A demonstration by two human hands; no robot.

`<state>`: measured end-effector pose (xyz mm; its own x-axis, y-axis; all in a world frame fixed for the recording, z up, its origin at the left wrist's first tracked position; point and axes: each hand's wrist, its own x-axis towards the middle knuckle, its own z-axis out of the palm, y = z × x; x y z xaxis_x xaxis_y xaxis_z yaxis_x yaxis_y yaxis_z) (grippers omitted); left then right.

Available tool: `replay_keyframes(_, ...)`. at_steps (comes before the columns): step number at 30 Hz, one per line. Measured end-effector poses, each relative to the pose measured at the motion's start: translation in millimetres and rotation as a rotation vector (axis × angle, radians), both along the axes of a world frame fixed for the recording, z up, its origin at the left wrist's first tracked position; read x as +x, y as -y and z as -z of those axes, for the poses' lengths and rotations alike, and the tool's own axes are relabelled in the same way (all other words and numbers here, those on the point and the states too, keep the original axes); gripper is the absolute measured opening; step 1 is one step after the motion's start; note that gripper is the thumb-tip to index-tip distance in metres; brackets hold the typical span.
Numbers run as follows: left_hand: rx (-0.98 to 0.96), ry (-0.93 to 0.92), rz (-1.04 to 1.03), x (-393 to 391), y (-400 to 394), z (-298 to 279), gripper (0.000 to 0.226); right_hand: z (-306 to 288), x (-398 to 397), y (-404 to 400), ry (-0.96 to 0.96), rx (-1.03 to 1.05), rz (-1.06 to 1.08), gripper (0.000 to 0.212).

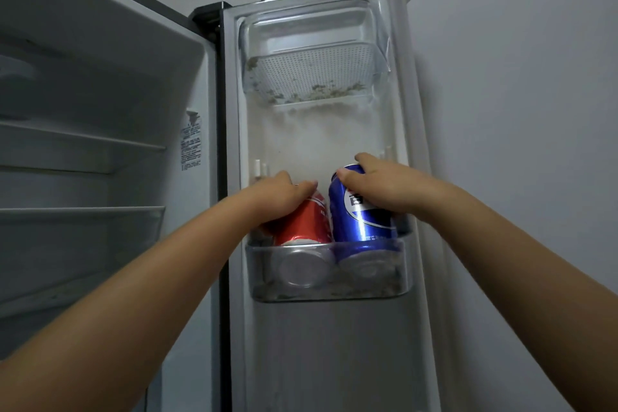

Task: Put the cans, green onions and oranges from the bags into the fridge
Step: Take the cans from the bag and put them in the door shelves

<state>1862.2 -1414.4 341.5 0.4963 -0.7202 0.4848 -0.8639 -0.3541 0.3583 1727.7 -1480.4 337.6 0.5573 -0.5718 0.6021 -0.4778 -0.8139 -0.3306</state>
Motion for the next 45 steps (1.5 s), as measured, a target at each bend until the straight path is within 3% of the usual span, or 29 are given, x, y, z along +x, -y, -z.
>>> replay_keyframes(4,-0.030,0.164,-0.018,-10,-9,12,0.046,13,3,-12,-0.074,-0.192,0.105,0.036)
replay_keyframes(11,-0.020,0.371,-0.135,-36,-34,31,0.038,27,-10,-12,0.046,-0.128,-0.003,0.033)
replay_keyframes(14,0.054,0.462,-0.239,-62,-53,41,0.035,36,-32,-26,0.023,-0.220,-0.075,0.028)
replay_keyframes(17,0.165,0.493,-0.365,-101,-83,63,0.038,55,-60,-40,-0.038,-0.310,-0.178,0.024)
replay_keyframes(20,0.239,0.482,-0.500,-146,-124,96,0.037,87,-86,-55,-0.123,-0.385,-0.294,0.037)
replay_keyframes(23,0.338,0.398,-0.620,-190,-172,133,0.035,121,-108,-89,-0.147,-0.329,-0.485,0.039)
replay_keyframes(33,0.517,0.135,-1.168,-374,-437,215,0.033,192,-224,-365,-0.071,-0.223,-1.143,0.032)
replay_keyframes(37,0.565,0.085,-1.381,-494,-571,243,0.035,220,-319,-504,-0.024,-0.172,-1.392,0.034)
replay_keyframes(45,0.746,-0.157,-1.663,-782,-797,318,0.032,293,-555,-762,-0.225,-0.035,-1.806,0.036)
